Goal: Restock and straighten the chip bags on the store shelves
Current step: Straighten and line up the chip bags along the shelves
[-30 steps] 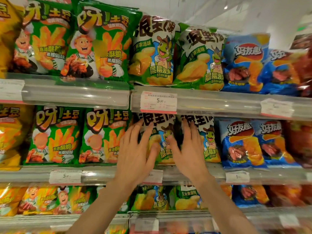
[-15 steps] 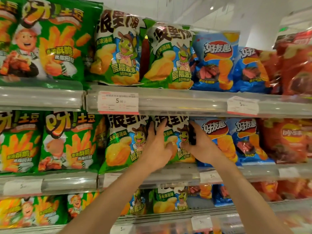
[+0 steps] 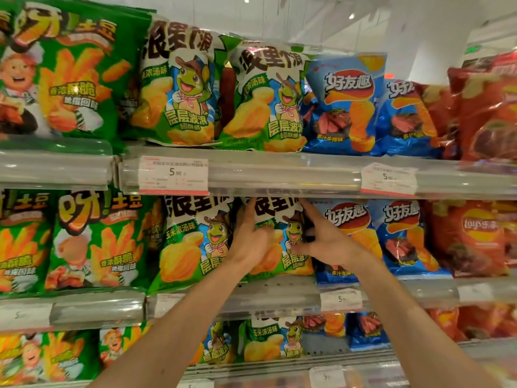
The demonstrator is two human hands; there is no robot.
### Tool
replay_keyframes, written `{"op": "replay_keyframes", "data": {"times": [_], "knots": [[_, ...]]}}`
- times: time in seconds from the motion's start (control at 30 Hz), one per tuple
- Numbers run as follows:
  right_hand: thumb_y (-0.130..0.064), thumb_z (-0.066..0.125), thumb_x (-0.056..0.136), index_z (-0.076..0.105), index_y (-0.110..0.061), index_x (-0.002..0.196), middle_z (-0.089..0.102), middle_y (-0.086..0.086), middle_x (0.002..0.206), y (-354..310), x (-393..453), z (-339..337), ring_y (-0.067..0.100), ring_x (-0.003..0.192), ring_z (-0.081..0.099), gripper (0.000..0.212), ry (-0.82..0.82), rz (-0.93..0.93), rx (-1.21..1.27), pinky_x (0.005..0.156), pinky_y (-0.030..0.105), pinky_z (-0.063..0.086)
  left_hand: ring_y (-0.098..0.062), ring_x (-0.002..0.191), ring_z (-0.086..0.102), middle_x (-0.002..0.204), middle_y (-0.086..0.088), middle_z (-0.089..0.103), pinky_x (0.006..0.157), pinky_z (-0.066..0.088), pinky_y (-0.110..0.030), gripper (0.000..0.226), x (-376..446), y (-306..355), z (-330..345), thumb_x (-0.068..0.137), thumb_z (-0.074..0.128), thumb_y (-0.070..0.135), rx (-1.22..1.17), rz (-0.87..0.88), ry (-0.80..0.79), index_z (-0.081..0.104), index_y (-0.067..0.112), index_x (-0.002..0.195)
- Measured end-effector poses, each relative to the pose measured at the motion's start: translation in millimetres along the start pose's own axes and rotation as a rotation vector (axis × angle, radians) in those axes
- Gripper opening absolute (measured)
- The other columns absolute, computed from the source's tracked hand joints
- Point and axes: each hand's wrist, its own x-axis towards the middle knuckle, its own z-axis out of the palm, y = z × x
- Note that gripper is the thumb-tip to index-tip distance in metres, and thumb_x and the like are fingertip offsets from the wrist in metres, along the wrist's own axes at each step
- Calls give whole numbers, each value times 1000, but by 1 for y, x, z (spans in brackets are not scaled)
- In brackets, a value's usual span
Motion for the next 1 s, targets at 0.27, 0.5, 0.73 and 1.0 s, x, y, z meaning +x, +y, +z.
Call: {"op": "replay_keyframes", "data": {"times": [0.27,0.5,0.73,1.0], "knots": [[2,69,89,4,-37,158,35,-18,146,2,-8,11,9,131,47,103,40,-71,30,110,34,44,-17,154,-12,166,9,-21,123,-3,-39,81,-6,-4,4,102,51,21,198,109,12,-3,45,157],[-5,54,96,30,-20,155,35,5,157,6,-8,34,24,145,35,65,403,-246,-263,119,41,32,-23,155,9,168,-8,10,122,9,-28,56,-41,-21,-37,103,44,11,756,595,107,30,19,156],[-42,28,103,29,-19,157,28,13,162,-7,16,75,35,152,17,59,550,-282,-741,121,60,14,-36,146,32,156,-14,39,121,19,-55,53,-25,-33,-89,103,36,37,1198,538,286,38,20,153],[-55,14,104,14,-22,161,14,12,167,-6,23,94,30,155,6,65,536,-182,-836,120,63,11,-38,150,24,162,-11,30,119,13,-64,60,-17,-43,-93,104,24,53,1287,451,280,22,30,159]]}}
